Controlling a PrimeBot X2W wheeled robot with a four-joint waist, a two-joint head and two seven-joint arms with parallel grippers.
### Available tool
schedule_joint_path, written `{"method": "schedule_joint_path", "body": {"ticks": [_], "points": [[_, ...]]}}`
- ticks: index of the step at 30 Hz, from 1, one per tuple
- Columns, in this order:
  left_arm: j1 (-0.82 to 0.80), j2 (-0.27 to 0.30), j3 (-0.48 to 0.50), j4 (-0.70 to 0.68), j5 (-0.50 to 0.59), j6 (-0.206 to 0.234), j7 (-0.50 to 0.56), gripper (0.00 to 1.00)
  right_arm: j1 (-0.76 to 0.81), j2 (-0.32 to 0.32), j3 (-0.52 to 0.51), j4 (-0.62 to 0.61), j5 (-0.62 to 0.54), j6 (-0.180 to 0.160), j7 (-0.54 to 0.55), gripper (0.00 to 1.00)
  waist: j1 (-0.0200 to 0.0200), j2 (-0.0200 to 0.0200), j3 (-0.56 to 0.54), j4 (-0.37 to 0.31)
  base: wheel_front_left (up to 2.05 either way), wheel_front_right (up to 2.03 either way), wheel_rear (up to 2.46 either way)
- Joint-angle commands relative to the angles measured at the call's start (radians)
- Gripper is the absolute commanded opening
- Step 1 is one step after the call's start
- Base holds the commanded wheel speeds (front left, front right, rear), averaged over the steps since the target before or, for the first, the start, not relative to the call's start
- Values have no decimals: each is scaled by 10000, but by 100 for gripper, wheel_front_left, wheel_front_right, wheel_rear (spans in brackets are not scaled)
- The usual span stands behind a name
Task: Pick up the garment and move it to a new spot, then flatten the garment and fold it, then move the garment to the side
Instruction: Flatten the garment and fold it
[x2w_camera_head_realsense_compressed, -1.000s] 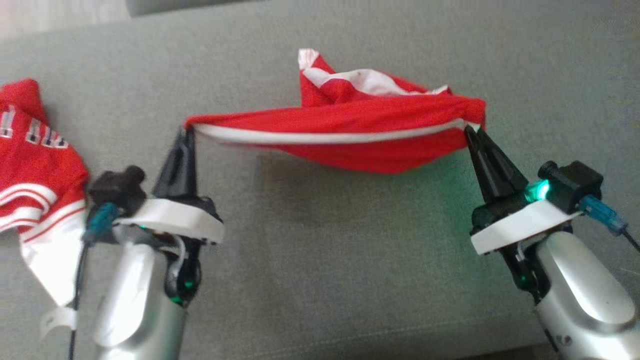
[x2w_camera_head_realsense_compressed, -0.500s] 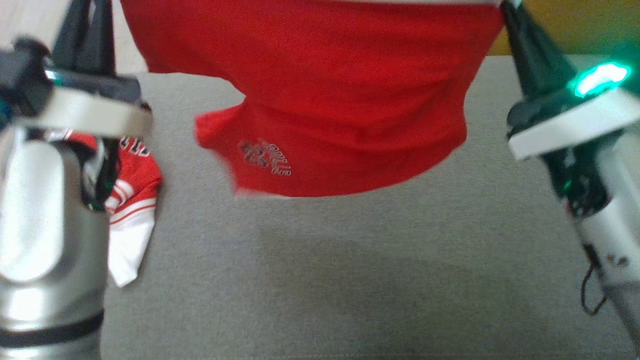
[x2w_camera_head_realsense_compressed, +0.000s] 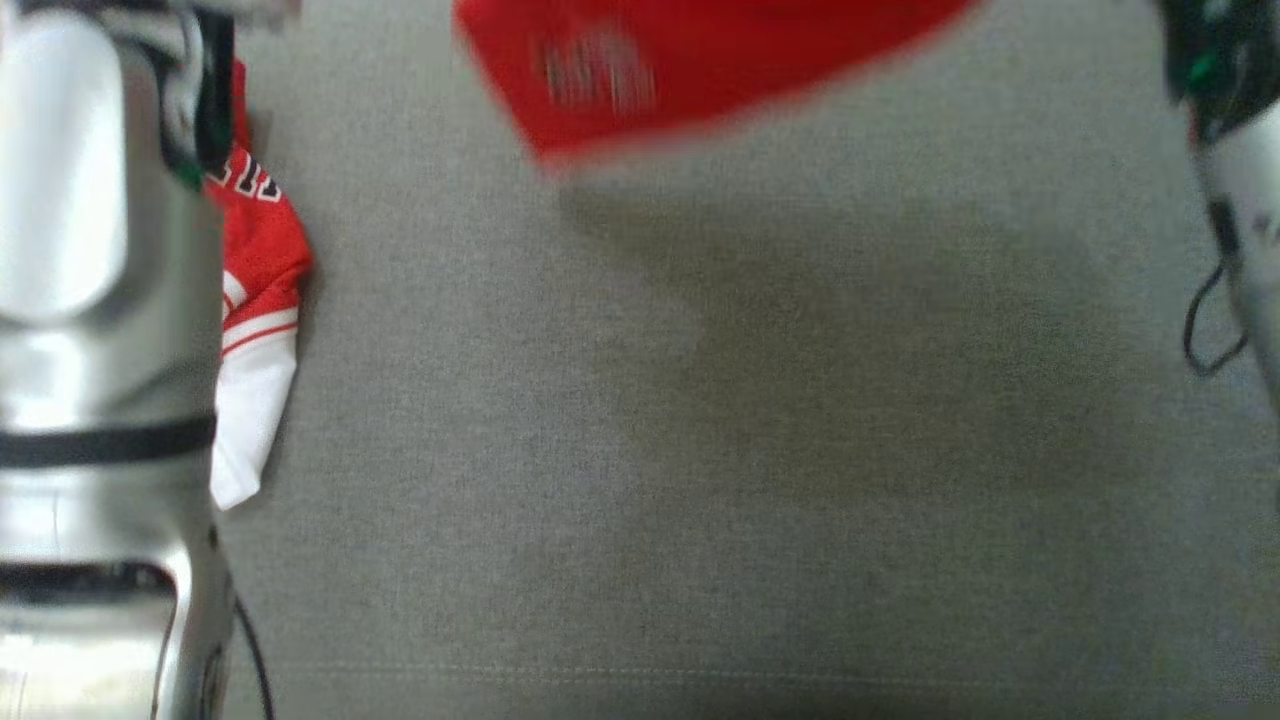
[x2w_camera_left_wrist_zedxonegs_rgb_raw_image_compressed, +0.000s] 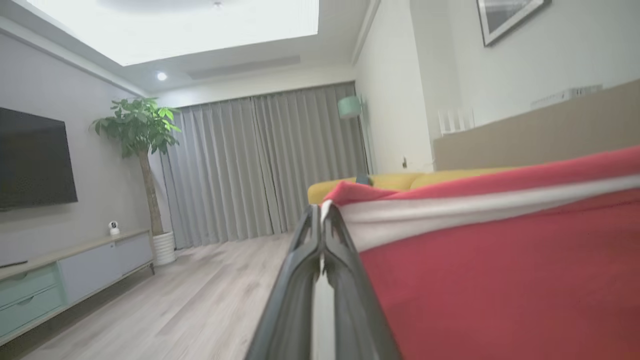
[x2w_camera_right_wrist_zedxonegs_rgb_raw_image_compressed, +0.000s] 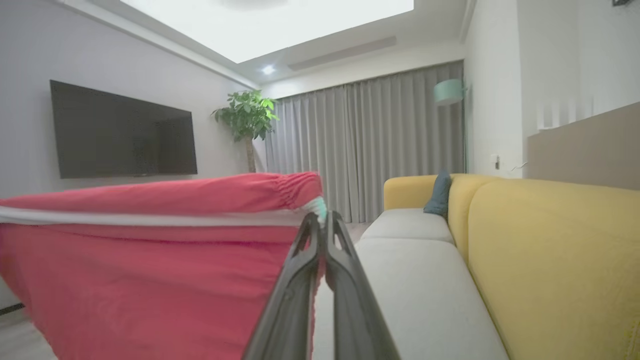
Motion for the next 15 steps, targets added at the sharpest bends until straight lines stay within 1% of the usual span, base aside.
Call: {"method": "schedule_joint_path", "body": {"ticks": [1,4,6,9,13,15], "points": [[-689,311,471,-236,-35,174,-171,0,-453,25,-242,102,-120,65,-286,0,0,0,173,48,0,0,0],[-629,82,389,115,-161,117,-360,0,-540,94,-255,876,-147,65,-593,0,0,0,-12,87,0,0,0],[-83,-85,312,489,-335,-24,-396,0,-102,66,98,1235,-133,65,-658,0,0,0,-207,105,0,0,0],[1095,-293,341,1144,-707,-207,-421,0,1019,-12,831,1532,31,65,-705,0,0,0,-493,96,0,0,0],[3319,-654,318,1312,-1098,-170,-427,0,3031,78,1772,1364,1001,65,-725,0,0,0,-811,23,0,0,0],[4434,-774,203,1369,-1328,-270,-428,0,4012,90,1940,1163,1458,65,-727,0,0,0,-981,-13,0,0,0]]}}
